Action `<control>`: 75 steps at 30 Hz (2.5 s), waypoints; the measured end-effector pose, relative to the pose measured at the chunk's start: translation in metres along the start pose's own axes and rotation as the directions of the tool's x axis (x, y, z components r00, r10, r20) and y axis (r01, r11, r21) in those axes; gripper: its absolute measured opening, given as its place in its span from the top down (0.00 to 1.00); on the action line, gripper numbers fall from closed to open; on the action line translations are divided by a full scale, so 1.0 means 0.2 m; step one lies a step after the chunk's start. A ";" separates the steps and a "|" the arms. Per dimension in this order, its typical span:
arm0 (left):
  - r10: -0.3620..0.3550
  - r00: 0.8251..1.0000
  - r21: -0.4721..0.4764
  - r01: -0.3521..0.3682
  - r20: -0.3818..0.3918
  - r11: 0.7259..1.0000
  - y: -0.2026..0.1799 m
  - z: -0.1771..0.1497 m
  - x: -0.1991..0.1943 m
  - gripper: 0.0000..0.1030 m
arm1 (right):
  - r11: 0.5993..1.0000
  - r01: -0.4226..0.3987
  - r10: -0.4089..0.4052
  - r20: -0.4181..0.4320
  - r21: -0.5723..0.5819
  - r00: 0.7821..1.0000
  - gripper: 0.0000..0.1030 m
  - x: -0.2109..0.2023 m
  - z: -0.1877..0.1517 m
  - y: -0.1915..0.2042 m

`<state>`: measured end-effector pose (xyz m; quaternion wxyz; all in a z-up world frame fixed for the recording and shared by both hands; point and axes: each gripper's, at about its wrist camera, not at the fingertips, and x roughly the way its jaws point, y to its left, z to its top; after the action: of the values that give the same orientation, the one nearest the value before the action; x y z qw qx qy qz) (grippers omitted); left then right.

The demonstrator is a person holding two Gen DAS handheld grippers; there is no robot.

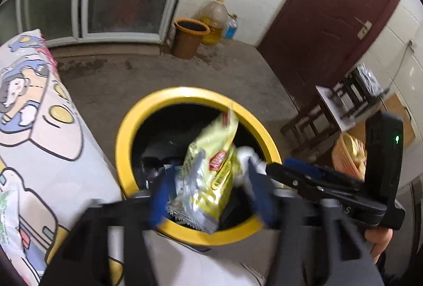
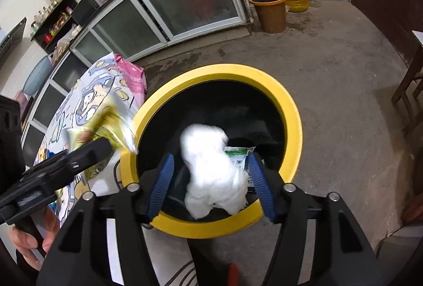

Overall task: Collect trash
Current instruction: 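Drop the tissue bundle from the right tool and the wrapper from the left tool into the bin, then move both tools back over the table toward the remaining trash, then grasp the white tissue bundle with the left tool while the right tool grasps the white packet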

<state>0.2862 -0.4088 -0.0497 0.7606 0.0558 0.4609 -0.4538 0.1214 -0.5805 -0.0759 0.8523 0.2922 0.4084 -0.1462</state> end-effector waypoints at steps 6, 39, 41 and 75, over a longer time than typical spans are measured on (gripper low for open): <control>0.036 0.997 -0.026 -0.034 0.069 0.999 0.03 -0.02 -0.12 0.15 | 1.000 -0.004 0.004 0.015 0.020 1.000 0.44 -0.06 -0.02 -0.03; 0.522 0.844 -0.284 -0.474 0.123 0.834 0.80 -1.30 -1.44 0.08 | 0.795 -0.215 0.212 -0.073 -0.568 0.975 0.42 0.01 -0.42 1.24; 0.513 0.851 -0.287 -0.466 0.114 0.837 0.82 -1.31 -1.41 0.08 | 0.765 -0.194 0.196 -0.065 -0.614 0.978 0.42 0.04 -0.45 1.34; 0.419 0.905 -0.315 -0.380 0.066 0.870 0.99 -1.19 -1.14 0.09 | 0.736 -0.212 0.121 -0.183 -0.643 0.976 0.47 0.50 -0.40 1.67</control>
<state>0.2407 -0.0285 -0.0784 0.8666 0.0058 0.4502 -0.2152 0.2975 -0.2706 -0.0670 0.8817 0.0175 0.4599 0.1034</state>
